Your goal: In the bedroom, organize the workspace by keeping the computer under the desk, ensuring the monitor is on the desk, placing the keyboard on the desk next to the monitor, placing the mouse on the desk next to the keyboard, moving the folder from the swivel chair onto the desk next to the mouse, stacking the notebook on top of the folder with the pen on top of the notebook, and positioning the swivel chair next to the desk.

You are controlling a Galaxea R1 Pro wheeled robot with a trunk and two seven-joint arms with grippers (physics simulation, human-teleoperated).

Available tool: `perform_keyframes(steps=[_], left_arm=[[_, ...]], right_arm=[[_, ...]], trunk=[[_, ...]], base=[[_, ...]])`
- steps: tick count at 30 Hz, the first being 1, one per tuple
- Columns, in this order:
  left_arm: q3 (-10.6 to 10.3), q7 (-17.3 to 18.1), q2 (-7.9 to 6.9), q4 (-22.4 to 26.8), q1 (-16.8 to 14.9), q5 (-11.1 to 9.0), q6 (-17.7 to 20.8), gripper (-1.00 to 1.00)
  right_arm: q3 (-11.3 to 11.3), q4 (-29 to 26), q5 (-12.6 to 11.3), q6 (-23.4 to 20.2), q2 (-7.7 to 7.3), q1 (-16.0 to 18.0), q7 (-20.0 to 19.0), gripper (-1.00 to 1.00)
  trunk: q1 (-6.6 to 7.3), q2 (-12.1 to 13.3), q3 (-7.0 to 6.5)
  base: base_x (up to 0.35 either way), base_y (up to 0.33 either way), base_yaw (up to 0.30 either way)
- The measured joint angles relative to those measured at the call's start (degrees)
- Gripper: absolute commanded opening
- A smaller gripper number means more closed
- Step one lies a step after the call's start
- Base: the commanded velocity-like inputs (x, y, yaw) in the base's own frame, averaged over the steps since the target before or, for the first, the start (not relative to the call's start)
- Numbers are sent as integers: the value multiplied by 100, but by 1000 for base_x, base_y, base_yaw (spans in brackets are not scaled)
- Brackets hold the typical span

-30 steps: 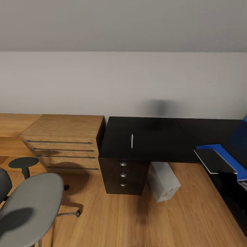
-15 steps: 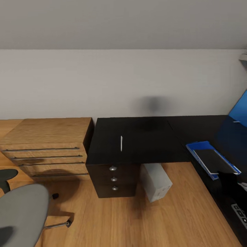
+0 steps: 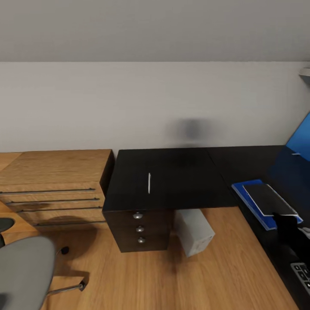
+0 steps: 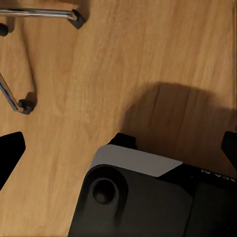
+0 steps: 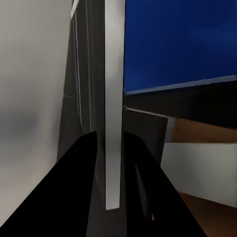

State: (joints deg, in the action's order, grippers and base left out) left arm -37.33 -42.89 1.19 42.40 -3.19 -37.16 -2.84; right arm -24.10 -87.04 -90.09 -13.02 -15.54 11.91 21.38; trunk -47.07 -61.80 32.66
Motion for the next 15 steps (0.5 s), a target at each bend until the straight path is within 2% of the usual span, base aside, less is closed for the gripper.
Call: perform_keyframes(steps=[3,10,15], left_arm=[[0,0,0,0,0,0,-2,100],[1,-1,2,0,0,0,-3,100],[0,0,0,0,0,0,-1,100]], right_arm=[[1,0,1,-2,6,0,-7,-100],[2,-23,11,6,16,0,-4,-100],[4,-26,41,6,12,0,8,-100]], trunk=[[0,0,0],[-2,0,0],[0,0,0]], base=[[141,-109,0],[30,-24,0],[138,-127,0]])
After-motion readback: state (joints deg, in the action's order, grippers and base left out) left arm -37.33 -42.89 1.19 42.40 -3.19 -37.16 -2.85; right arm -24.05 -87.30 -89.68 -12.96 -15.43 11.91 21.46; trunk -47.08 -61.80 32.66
